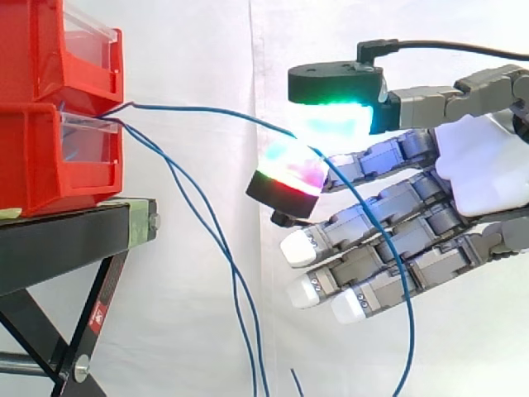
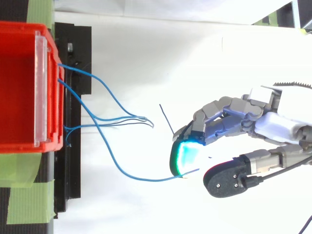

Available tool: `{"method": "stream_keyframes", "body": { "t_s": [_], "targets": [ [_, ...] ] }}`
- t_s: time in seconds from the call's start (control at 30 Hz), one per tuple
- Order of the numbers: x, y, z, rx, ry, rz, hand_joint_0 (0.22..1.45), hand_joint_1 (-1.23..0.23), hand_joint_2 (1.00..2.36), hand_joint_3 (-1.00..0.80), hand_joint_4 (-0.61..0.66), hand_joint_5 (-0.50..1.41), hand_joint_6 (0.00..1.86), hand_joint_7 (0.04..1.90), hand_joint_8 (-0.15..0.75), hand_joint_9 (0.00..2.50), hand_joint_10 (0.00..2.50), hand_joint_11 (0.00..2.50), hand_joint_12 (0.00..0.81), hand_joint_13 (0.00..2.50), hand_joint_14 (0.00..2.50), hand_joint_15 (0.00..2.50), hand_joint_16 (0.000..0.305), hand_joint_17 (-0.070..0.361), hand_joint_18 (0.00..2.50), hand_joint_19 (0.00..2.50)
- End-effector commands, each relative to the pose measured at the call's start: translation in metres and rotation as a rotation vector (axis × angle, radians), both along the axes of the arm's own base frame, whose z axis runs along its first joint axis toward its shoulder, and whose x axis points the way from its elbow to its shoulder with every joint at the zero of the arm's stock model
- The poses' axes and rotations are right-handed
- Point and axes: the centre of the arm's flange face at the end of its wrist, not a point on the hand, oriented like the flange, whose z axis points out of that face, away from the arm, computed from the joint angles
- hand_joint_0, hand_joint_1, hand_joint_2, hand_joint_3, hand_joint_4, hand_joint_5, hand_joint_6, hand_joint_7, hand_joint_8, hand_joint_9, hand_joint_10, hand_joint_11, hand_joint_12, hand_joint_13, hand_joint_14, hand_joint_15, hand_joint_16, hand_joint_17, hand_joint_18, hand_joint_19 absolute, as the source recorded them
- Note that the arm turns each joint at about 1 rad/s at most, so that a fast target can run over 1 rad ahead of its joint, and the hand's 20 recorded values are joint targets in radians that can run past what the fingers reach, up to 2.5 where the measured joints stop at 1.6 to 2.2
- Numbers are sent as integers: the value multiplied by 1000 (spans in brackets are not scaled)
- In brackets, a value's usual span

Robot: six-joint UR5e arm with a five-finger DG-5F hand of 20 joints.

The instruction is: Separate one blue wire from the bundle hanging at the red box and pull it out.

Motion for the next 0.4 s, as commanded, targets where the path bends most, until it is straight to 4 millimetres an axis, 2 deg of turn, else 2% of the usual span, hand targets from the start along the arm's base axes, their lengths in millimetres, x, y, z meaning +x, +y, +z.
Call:
{"method": "stream_keyframes", "body": {
  "t_s": [0.0,0.37],
  "targets": [
    [0,0,0,1,0,-1,640,-808,1008,-98,-155,-158,916,979,308,630,14,586,411,308,12,463,56,126,398,348],
    [0,0,0,1,0,-1,640,-816,1006,-86,-159,-154,916,971,309,670,13,564,424,344,12,462,58,130,433,349]
  ]
}}
